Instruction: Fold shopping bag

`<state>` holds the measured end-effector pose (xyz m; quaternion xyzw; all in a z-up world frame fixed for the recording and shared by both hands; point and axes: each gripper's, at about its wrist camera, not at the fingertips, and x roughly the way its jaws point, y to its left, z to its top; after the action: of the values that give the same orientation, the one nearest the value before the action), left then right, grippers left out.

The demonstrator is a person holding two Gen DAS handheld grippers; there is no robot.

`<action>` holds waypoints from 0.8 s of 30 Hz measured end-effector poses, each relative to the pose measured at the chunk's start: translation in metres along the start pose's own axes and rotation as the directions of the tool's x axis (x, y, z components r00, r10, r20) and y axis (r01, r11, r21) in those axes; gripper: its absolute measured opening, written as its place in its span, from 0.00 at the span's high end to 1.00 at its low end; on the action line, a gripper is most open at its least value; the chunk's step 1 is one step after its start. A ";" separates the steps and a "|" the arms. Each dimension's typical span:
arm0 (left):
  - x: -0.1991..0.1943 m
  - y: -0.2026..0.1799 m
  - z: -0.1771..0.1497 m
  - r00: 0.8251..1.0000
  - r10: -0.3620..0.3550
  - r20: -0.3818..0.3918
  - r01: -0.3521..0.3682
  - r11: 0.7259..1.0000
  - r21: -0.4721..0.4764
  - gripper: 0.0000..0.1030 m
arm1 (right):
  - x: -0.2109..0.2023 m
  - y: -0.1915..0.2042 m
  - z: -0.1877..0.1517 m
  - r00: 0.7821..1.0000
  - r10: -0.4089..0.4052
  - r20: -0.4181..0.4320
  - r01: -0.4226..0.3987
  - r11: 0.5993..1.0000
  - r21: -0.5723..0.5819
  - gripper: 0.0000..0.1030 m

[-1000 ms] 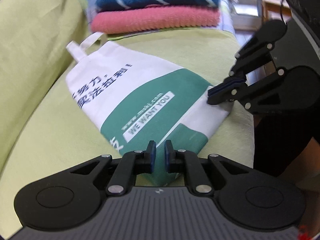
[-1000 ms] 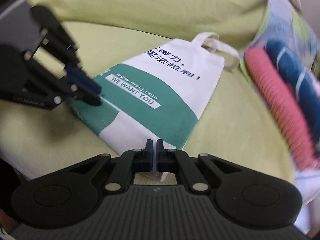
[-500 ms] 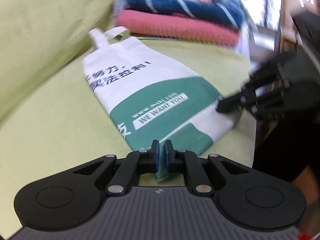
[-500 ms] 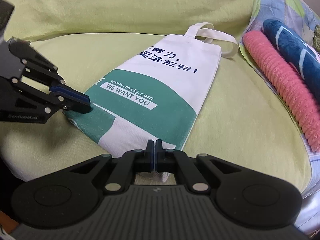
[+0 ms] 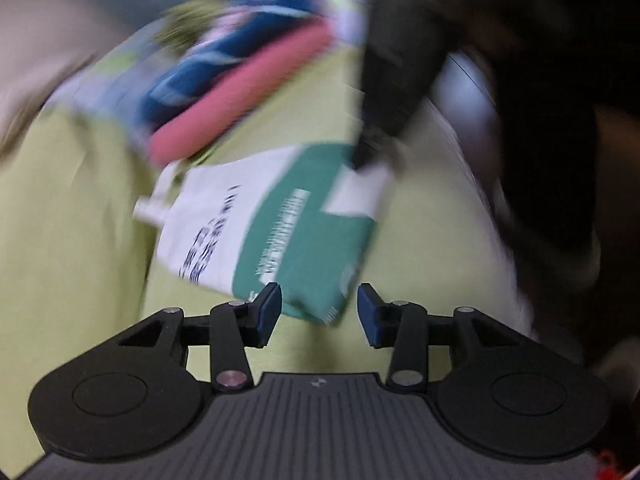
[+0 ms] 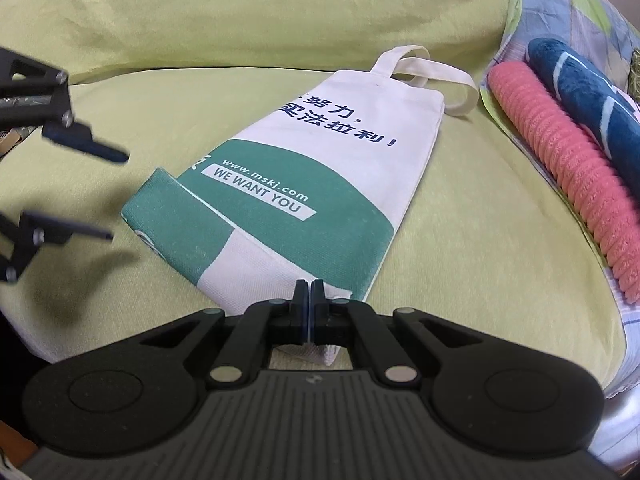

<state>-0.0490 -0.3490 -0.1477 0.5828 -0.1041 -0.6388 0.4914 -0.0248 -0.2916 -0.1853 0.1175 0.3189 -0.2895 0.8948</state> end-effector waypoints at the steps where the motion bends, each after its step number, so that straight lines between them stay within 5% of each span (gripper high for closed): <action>1: 0.006 -0.008 -0.001 1.000 0.022 -0.017 -0.020 0.995 0.099 0.53 | 0.000 0.000 0.000 1.000 0.000 0.001 0.000 1.000 0.000 1.00; 4: 0.022 -0.027 -0.005 0.997 0.075 -0.035 -0.060 0.941 0.332 0.54 | -0.001 0.000 0.000 1.000 -0.001 0.002 0.001 1.000 -0.005 1.00; 8: 0.043 -0.032 -0.008 0.992 0.124 -0.017 -0.102 0.877 0.470 0.57 | -0.001 -0.001 0.000 1.000 0.006 0.003 -0.005 1.000 -0.011 1.00; 12: 0.055 -0.027 -0.014 0.997 0.074 -0.017 -0.057 0.881 0.470 0.81 | 0.000 0.000 0.000 1.000 0.007 0.008 -0.007 1.000 -0.018 1.00; 17: 0.056 -0.010 -0.013 1.000 -0.005 -0.024 0.014 0.918 0.396 0.82 | -0.007 0.011 -0.006 0.998 0.005 0.060 0.008 0.977 -0.211 0.97; 19: 0.057 -0.003 -0.011 0.999 -0.026 -0.028 0.034 0.926 0.377 0.82 | -0.016 0.017 -0.012 0.995 0.024 0.097 0.013 0.933 -0.359 0.87; 22: 0.058 0.001 -0.010 0.999 -0.038 -0.028 0.046 0.935 0.351 0.82 | -0.032 0.023 -0.026 0.984 0.035 0.173 0.073 0.814 -0.577 0.36; 24: 0.059 0.005 -0.009 0.998 -0.050 -0.027 0.056 0.943 0.329 0.82 | -0.035 0.026 -0.040 0.979 0.053 0.196 0.104 0.697 -0.710 0.40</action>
<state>-0.0294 -0.3916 -0.1844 0.6653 -0.1894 -0.6198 0.3706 -0.0510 -0.2392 -0.1928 -0.2743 0.3158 -0.1652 0.8932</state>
